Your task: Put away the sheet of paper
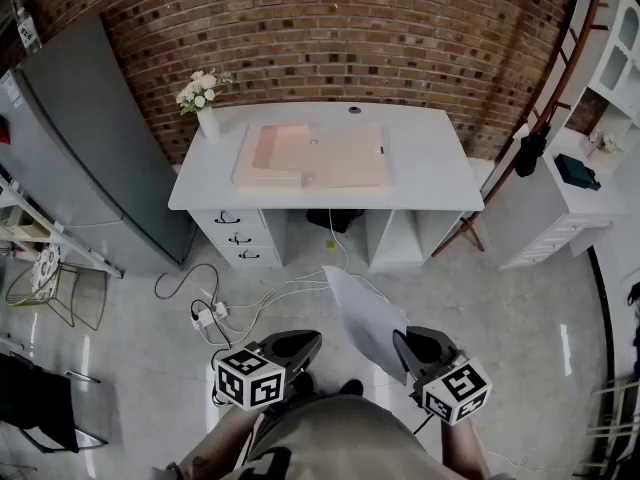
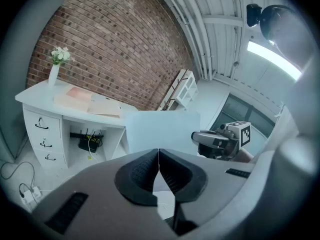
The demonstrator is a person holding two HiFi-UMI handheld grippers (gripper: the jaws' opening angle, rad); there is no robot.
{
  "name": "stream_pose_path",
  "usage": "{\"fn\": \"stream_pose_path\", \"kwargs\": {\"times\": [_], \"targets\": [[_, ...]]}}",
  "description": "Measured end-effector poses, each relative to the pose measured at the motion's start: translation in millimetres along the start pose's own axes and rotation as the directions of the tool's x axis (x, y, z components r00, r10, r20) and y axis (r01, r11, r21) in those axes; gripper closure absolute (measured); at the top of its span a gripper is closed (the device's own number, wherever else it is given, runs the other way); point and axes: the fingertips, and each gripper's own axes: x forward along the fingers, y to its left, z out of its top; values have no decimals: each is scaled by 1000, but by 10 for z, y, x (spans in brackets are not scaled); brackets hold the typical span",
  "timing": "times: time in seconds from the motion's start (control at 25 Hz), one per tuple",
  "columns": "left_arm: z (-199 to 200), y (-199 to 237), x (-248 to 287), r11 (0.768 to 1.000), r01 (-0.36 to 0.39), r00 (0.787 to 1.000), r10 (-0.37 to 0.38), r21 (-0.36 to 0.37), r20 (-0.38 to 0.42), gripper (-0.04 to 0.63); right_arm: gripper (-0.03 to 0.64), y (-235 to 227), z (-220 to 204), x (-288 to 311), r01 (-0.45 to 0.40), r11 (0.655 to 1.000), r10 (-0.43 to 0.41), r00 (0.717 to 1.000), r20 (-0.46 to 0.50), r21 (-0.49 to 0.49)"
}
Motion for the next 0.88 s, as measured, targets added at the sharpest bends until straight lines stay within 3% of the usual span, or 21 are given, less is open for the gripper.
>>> {"fn": "stream_pose_path", "kwargs": {"times": [0.64, 0.88], "targets": [[148, -410, 340, 997, -74, 997, 74, 20, 33, 578, 594, -498, -41, -359, -44, 999, 44, 999, 31, 9], [180, -456, 534, 999, -39, 999, 38, 19, 30, 578, 594, -583, -86, -379, -41, 999, 41, 999, 17, -4]]}}
